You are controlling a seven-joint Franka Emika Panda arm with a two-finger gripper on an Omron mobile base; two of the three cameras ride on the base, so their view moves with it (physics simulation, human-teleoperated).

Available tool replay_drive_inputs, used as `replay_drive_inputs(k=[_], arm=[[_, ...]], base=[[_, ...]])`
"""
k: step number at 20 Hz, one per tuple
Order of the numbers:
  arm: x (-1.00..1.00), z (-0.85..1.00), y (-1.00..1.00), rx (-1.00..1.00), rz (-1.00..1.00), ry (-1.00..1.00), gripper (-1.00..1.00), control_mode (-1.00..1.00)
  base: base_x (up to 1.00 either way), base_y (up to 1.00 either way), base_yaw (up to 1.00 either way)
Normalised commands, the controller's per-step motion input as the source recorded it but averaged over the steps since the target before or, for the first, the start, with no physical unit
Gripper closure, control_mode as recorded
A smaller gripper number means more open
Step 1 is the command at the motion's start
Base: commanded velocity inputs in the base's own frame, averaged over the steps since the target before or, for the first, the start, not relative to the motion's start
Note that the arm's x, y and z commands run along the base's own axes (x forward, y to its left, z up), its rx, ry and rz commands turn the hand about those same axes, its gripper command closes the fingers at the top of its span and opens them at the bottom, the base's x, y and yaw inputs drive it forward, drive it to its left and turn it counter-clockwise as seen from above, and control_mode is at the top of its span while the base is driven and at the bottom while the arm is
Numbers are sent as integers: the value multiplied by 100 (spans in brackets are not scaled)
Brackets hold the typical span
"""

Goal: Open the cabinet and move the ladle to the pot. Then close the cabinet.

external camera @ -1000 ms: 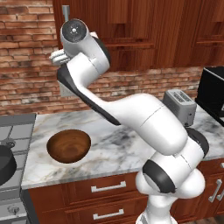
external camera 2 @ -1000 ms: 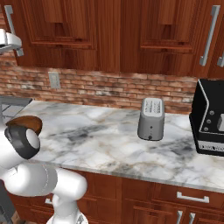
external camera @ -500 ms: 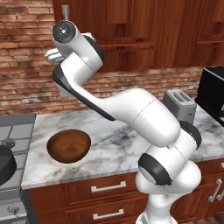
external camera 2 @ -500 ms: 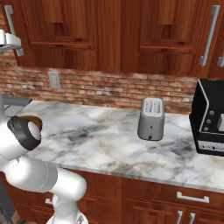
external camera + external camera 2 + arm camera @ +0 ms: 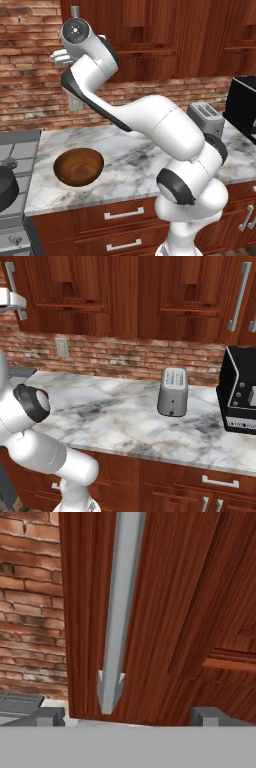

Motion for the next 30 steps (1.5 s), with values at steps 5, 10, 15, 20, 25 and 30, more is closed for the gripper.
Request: replay_drive_inputs(k=[5,10,15,20,25,30], arm=[[14,0,0,0,0,-11,-100,-100],[21,0,0,0,0,-8,-100,-100],[35,0,0,0,0,0,-100,-100],[37,0,0,0,0,0,-100,-100],[39,0,9,0,-2,0,-100,-100],[35,0,14,0,-5,0,-100,-100]], base=[[0,0,0],[0,0,0],[0,0,0],[0,0,0],[0,0,0],[0,0,0]])
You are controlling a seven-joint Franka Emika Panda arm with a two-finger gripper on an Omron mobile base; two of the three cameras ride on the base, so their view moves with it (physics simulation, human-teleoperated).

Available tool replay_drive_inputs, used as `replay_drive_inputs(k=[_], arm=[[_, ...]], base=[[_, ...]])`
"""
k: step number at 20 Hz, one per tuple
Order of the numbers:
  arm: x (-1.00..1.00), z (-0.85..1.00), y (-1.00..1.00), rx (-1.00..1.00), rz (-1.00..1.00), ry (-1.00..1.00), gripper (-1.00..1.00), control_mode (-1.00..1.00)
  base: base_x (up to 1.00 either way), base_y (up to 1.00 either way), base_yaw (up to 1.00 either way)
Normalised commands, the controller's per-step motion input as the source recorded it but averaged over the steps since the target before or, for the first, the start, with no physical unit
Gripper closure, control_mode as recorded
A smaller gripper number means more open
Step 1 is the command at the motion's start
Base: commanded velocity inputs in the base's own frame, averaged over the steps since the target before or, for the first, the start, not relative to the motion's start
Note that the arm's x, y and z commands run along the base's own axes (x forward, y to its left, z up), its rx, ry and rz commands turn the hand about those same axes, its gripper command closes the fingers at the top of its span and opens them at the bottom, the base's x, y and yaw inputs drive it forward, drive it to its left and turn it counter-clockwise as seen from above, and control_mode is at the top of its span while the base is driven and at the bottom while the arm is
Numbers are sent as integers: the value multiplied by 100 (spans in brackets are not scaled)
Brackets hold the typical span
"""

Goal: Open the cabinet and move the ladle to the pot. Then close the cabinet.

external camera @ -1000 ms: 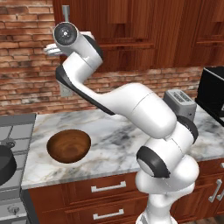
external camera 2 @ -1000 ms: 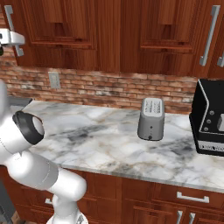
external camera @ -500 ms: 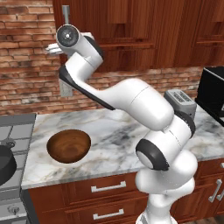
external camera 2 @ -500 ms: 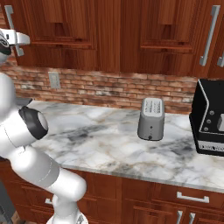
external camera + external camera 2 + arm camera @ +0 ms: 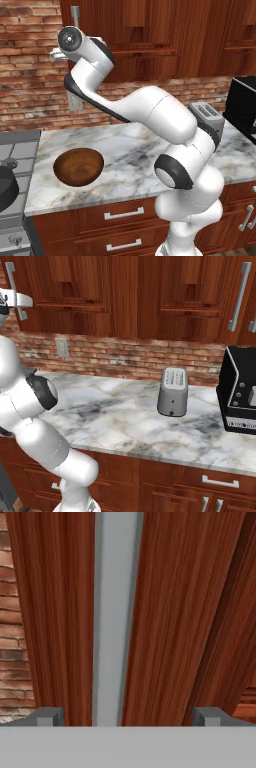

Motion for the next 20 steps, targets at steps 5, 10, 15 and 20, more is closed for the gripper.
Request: replay_drive_inputs(k=[5,10,15,20], arm=[[35,-1,15,0,-6,0,100,-100],[47,-12,7,0,-2,0,100,-100],[39,-15,0,0,0,0,100,-100],[35,-18,-4,0,0,0,100,-100]], base=[[0,0,0],[0,0,0],[0,0,0],[0,0,0]])
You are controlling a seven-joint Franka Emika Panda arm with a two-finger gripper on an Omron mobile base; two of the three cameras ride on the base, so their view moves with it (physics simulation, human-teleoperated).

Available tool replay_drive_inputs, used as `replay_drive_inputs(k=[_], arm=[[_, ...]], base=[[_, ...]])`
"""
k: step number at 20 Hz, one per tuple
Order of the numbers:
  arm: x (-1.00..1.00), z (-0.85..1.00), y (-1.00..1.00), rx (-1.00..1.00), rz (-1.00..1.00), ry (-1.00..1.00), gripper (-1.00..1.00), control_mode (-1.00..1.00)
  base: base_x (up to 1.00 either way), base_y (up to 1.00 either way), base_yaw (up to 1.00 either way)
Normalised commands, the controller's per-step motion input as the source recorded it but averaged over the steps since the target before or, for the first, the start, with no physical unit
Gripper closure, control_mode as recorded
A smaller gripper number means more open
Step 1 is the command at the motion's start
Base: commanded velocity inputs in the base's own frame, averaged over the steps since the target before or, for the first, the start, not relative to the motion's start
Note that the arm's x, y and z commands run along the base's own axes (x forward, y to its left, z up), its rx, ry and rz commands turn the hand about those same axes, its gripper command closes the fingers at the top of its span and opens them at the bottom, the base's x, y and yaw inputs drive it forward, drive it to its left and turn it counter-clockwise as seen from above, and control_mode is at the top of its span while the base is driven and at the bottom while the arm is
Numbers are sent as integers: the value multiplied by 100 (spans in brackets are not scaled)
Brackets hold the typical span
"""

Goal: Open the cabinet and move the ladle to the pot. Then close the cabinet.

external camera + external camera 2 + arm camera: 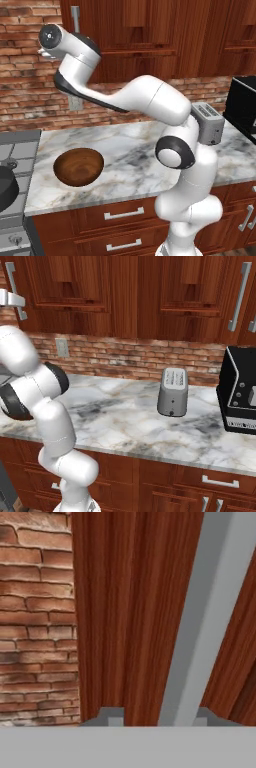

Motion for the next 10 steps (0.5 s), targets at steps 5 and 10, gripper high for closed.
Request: replay_drive_inputs(k=[5,10], arm=[[9,-4,-52,10,0,0,100,-100],[-7,0,-81,16,0,-5,100,-100]], base=[[0,0,0],[0,0,0]])
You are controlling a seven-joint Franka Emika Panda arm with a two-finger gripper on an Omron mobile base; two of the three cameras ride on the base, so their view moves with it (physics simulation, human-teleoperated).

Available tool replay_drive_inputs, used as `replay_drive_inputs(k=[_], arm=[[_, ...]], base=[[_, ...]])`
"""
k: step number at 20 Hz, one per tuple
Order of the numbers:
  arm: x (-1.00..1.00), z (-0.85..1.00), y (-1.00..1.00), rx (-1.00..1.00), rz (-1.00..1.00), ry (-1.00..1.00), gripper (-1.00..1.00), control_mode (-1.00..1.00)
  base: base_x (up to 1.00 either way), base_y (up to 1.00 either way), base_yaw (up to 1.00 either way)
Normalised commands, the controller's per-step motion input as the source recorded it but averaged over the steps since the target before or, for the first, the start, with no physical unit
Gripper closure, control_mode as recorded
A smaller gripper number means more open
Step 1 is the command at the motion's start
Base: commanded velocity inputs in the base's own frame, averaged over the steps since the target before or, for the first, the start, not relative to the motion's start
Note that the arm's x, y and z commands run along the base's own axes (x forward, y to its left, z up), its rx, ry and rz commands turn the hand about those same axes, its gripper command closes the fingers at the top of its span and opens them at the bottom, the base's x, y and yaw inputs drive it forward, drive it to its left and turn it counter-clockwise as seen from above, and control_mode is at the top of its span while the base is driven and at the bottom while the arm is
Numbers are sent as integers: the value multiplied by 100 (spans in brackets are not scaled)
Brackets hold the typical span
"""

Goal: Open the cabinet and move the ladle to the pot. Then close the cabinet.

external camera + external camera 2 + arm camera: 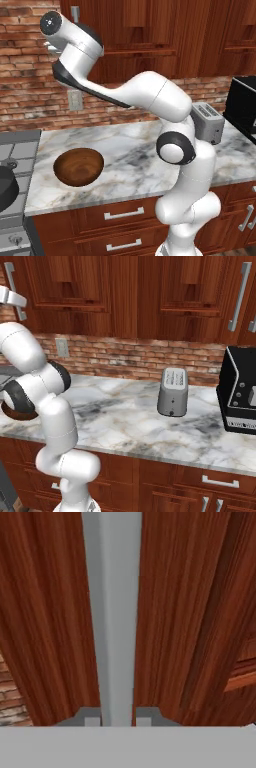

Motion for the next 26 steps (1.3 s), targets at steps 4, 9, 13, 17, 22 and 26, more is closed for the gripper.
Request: replay_drive_inputs(k=[4,9,13,17,22,26], arm=[[-18,0,-81,15,0,-10,100,-100],[-36,0,-81,11,0,-19,100,-100],[-44,0,-85,8,0,-25,100,-100],[-44,0,-96,7,0,-29,100,-100],[-39,0,-100,9,0,-26,100,-100],[-43,0,-100,12,0,-28,100,-100]], base=[[0,0,0],[0,0,0],[0,0,0],[0,0,0],[0,0,0],[0,0,0]])
